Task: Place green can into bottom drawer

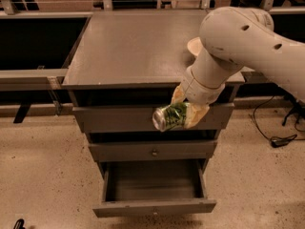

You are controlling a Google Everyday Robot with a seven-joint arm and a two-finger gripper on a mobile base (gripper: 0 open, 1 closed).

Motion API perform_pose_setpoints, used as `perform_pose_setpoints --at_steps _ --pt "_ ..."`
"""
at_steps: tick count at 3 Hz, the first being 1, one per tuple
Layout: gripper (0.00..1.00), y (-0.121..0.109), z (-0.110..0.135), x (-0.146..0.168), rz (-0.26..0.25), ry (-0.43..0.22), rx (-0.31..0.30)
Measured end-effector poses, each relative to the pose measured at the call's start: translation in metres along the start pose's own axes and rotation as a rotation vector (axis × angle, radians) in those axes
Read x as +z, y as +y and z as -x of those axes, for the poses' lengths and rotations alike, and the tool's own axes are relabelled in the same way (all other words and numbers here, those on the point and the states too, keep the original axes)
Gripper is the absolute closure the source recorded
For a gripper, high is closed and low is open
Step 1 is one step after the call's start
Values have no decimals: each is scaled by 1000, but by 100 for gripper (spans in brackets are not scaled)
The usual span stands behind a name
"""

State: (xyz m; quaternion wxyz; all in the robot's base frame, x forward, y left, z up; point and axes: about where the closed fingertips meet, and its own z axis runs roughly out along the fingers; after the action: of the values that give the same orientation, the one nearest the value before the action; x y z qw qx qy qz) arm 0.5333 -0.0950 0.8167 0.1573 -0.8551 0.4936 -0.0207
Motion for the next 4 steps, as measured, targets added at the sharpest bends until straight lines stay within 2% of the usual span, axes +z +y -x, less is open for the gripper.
perform_pose_setpoints --at_steps 1,2,3,4 --pt "100 10 -47 47 16 35 181" --pt "100 22 -83 117 15 39 316" --pt "100 28 -102 176 -26 17 399" --pt "100 28 -104 180 -18 16 407"
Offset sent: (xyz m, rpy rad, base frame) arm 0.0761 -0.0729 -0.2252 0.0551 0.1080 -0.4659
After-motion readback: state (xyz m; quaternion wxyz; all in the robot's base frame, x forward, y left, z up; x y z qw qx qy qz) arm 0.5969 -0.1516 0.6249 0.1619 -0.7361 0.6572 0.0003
